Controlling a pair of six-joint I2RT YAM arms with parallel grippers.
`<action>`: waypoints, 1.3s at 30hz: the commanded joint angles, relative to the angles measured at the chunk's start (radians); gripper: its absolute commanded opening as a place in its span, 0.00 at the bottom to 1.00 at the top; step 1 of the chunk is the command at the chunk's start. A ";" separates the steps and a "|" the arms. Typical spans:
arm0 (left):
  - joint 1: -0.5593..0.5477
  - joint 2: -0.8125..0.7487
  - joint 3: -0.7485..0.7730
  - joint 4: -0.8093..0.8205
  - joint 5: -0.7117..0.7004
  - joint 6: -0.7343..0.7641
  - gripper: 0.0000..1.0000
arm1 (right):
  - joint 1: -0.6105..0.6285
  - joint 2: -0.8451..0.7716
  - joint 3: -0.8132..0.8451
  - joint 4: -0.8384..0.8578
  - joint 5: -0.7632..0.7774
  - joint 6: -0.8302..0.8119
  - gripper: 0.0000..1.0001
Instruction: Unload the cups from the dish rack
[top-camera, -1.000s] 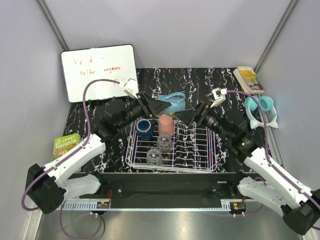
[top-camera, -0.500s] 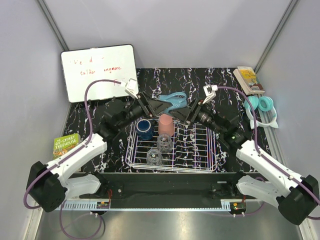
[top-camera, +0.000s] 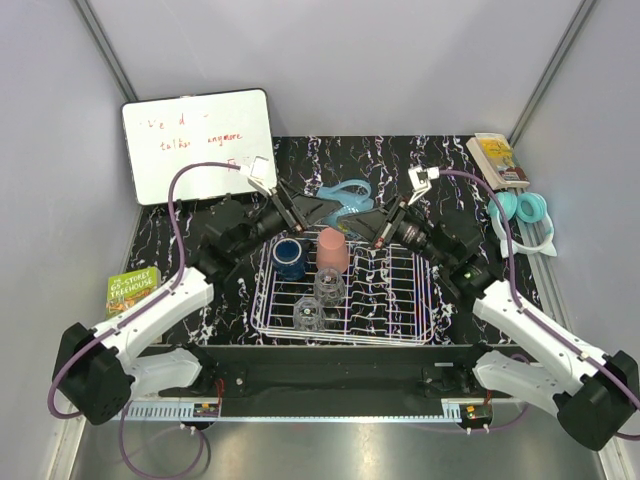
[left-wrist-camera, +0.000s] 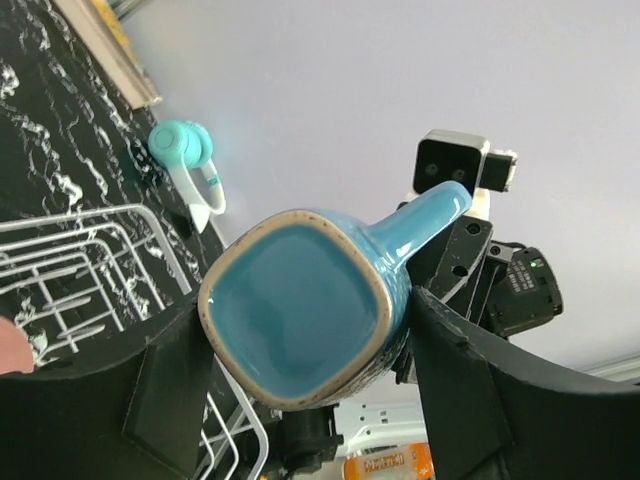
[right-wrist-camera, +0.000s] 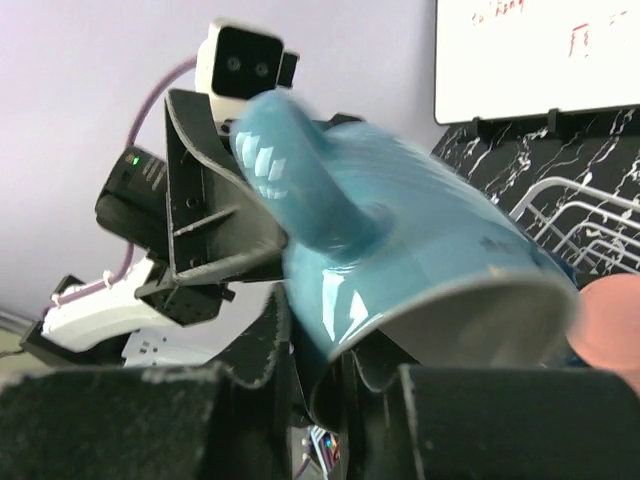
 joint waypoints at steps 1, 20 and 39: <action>-0.004 -0.051 0.095 -0.174 -0.012 0.235 0.97 | -0.002 -0.079 0.031 -0.220 0.138 -0.103 0.00; 0.048 -0.239 0.175 -0.725 -0.525 0.312 0.99 | -0.005 0.168 0.651 -1.029 0.893 -0.284 0.00; 0.048 -0.270 0.133 -0.986 -0.643 0.288 0.99 | -0.309 1.275 1.810 -1.534 0.618 -0.302 0.00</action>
